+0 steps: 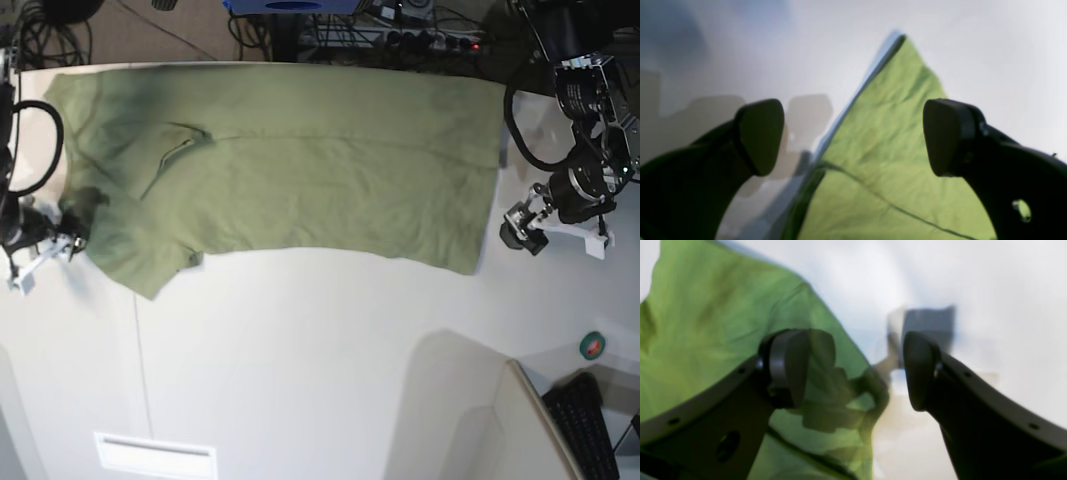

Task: Layout the t-shirt on the table in an organized manner, then fold the t-shirt properly
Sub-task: 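Grasp the shirt hem corners with both grippers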

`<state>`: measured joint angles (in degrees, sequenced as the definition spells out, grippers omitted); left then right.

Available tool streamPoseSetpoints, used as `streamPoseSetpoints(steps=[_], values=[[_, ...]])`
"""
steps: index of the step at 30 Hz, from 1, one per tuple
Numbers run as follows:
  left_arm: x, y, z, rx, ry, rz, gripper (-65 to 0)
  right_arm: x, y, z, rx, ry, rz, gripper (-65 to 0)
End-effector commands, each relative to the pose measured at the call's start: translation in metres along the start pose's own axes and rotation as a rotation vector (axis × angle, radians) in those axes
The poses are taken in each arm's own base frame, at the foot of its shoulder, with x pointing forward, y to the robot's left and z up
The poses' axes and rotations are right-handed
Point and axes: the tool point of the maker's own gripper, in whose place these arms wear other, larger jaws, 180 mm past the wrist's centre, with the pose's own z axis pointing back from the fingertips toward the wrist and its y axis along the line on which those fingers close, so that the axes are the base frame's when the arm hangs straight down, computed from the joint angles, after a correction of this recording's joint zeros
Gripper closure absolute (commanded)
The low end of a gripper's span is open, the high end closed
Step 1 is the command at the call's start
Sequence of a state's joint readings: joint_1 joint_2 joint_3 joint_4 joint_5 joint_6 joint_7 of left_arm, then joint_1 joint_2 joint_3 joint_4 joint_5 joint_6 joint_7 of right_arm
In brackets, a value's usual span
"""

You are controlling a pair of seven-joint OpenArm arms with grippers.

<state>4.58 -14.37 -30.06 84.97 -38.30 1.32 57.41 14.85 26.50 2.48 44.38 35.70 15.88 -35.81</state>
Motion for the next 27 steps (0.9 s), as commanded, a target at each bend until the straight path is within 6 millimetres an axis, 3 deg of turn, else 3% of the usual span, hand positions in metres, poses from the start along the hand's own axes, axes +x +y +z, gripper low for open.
streamPoseSetpoints(steps=[1,8,11,14,16,17,22,27], values=[[0.018,-0.004,0.005,-0.015,-0.049,-0.013,-63.0,0.027,-0.002,0.012,0.001,-0.058,0.018,-41.6],[0.018,-0.004,0.005,-0.014,-0.048,-0.011,-63.0,0.001,0.005,0.0,0.017,0.02,-0.008,-39.2],[0.018,-0.004,0.005,-0.015,-0.05,-0.011,-63.0,-0.01,0.002,-0.004,0.012,0.048,-0.025,-28.4],[0.018,-0.004,0.005,-0.015,-0.05,-0.011,-63.0,-0.007,0.003,-0.004,0.016,0.042,-0.026,-15.3],[0.018,-0.004,0.005,-0.015,-0.05,-0.011,-63.0,-0.006,0.004,-0.003,0.019,0.037,-0.028,-2.6],[0.018,-0.004,0.005,-0.015,-0.05,-0.011,-63.0,-0.006,0.004,-0.003,0.019,0.039,-0.028,0.0],[0.017,-0.003,0.004,-0.013,-0.046,-0.008,-63.0,-0.006,0.004,-0.003,0.02,0.04,-0.03,0.0],[0.017,-0.003,0.004,-0.013,-0.046,-0.008,-63.0,0.002,0.025,0.014,0.061,0.008,0.019,0.0]])
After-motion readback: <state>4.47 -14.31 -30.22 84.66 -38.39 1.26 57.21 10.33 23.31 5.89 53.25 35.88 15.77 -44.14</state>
